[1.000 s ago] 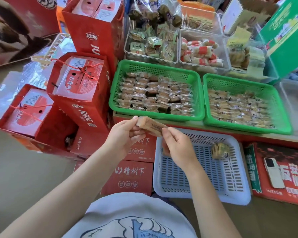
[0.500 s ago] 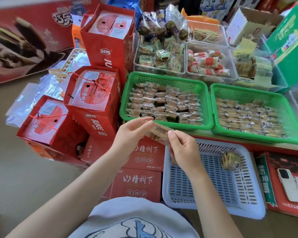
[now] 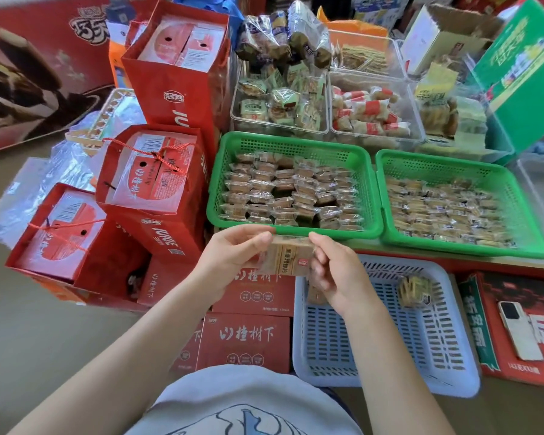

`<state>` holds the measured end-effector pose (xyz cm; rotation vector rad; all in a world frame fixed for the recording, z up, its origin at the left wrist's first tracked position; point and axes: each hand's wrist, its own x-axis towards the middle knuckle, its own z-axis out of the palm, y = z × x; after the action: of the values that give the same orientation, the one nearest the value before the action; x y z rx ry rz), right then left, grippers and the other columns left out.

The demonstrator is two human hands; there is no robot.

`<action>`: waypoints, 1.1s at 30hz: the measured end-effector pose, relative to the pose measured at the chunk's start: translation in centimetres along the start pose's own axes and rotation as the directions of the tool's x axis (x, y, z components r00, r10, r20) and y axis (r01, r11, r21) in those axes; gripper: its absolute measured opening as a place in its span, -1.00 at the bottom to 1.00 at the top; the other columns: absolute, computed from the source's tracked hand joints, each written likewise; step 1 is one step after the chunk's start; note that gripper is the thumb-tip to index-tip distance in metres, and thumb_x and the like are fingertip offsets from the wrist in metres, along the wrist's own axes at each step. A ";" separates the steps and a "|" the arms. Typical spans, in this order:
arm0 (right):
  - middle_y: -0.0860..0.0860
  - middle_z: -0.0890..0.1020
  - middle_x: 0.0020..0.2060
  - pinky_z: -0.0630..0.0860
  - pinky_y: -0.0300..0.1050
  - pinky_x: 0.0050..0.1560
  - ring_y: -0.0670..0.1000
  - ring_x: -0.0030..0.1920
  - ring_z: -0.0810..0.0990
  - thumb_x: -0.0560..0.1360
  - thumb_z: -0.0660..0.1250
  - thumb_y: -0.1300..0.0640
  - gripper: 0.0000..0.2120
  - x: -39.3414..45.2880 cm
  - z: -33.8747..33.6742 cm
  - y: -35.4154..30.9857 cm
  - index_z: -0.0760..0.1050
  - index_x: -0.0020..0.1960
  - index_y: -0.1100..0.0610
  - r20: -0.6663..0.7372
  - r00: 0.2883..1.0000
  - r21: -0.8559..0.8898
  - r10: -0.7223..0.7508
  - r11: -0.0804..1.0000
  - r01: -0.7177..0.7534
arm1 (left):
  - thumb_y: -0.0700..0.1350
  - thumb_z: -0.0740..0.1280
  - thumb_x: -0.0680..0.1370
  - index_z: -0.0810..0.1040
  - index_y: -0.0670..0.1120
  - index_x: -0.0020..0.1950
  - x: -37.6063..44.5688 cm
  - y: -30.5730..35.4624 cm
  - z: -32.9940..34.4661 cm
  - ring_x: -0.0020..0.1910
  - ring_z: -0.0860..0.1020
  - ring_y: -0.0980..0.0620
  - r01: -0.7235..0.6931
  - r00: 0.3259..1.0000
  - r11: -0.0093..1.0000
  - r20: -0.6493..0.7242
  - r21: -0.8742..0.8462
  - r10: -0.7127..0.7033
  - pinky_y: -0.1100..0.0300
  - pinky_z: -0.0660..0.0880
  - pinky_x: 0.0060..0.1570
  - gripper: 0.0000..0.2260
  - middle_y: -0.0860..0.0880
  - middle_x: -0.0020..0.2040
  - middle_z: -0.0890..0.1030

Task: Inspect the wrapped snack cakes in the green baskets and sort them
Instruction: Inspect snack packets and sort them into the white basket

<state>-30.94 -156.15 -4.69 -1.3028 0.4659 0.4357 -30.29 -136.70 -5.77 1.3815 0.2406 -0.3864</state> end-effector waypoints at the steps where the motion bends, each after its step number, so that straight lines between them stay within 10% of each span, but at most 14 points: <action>1: 0.00 0.34 -0.57 0.14 -0.24 -0.55 -0.06 -0.62 0.20 0.62 0.26 0.06 -0.53 0.4 -0.1 0.0 0.32 -0.45 0.08 0.006 0.998 0.081 0.059 0.995 -0.059 | 0.03 0.48 0.41 0.66 -0.07 0.17 0.3 0.0 -0.1 -0.03 0.69 -0.02 0.002 0.998 1.000 0.057 0.027 -0.004 0.17 0.62 -0.11 -0.63 -0.11 0.01 0.73; 4: -0.02 0.37 -0.51 0.18 -0.23 -0.47 -0.08 -0.59 0.23 0.62 0.27 -0.04 -0.62 1.8 -0.3 0.1 0.43 -0.32 0.10 0.017 0.996 0.151 0.090 0.984 -0.092 | -0.06 0.49 0.48 0.63 -0.08 0.20 1.7 -0.1 -0.3 -0.01 0.71 -0.08 0.016 0.997 0.997 0.069 0.073 -0.021 0.12 0.64 -0.10 -0.69 -0.13 0.00 0.73; 8: 0.04 0.56 -0.26 0.45 -0.16 -0.34 -0.04 -0.35 0.52 0.43 0.42 -0.19 -0.49 3.4 -0.6 0.4 0.46 0.12 0.20 -0.024 0.998 -0.184 -0.063 0.981 0.058 | -0.11 0.43 0.54 0.62 -0.19 0.20 3.8 -0.5 -0.3 -0.01 0.70 -0.05 0.110 0.993 0.986 -0.021 -0.126 -0.114 0.24 0.62 -0.26 -0.73 -0.19 0.06 0.71; 17: 0.11 0.65 -0.29 0.58 -0.09 -0.37 0.11 -0.36 0.63 0.57 0.36 0.30 -0.92 8.2 -1.8 -0.9 0.49 0.04 0.24 -0.051 0.984 -0.174 -0.168 0.972 0.157 | -0.13 0.37 0.60 0.60 -0.22 0.26 9.1 -1.6 0.3 -0.06 0.70 0.00 0.182 0.981 0.953 -0.014 -0.244 -0.191 0.24 0.61 -0.25 -0.73 -0.18 0.08 0.70; 23: 0.07 0.67 0.02 0.62 -0.08 -0.32 0.06 -0.16 0.69 0.56 0.31 -0.17 -0.58 13.4 -2.0 -2.5 0.49 0.26 0.10 -0.022 0.999 -0.325 -0.032 0.945 0.023 | -0.16 0.38 0.61 0.58 -0.19 0.20 13.9 -2.4 0.4 0.09 0.69 -0.11 0.160 0.983 0.974 -0.064 -0.158 -0.171 0.08 0.65 -0.06 -0.80 -0.17 0.10 0.70; 27: 0.03 0.68 -0.10 0.56 -0.19 -0.30 -0.02 -0.22 0.65 0.54 0.42 -0.01 -0.78 17.3 -1.7 -2.9 0.58 0.11 0.07 0.008 0.997 -0.541 -0.083 0.838 0.074 | -0.10 0.36 0.63 0.54 0.00 0.31 16.9 -2.6 0.8 0.18 0.62 0.04 0.067 0.994 0.979 -0.100 0.190 -0.048 0.19 0.56 0.16 -0.75 0.01 0.21 0.66; 30: -0.05 0.64 -0.12 0.50 -0.29 -0.24 -0.07 -0.16 0.61 0.51 0.47 0.06 -0.79 20.5 -2.5 -3.6 0.57 0.10 0.09 -0.111 0.973 -0.548 -0.204 0.829 0.112 | 0.02 0.26 0.67 0.34 -0.02 0.55 19.3 -4.4 -0.8 0.54 0.25 -0.02 -0.106 0.971 0.460 -0.008 0.882 0.239 0.07 0.21 0.49 -0.55 -0.04 0.53 0.37; 33: -0.10 0.57 -0.13 0.43 -0.26 -0.14 -0.10 -0.13 0.53 0.48 0.50 0.12 -0.73 23.2 -2.8 -4.2 0.54 0.14 0.10 -0.147 0.942 -0.570 -0.301 0.805 0.168 | 0.15 0.06 0.70 0.14 0.09 0.63 20.8 -6.1 -2.3 0.64 -0.14 -0.02 -0.093 0.995 0.122 0.090 0.988 0.031 -0.13 -0.13 0.58 -0.50 -0.02 0.66 0.04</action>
<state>-9.65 -158.78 -14.78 -1.9676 0.3721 0.2075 -13.63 -137.90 -19.76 2.7762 -0.2246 -0.5426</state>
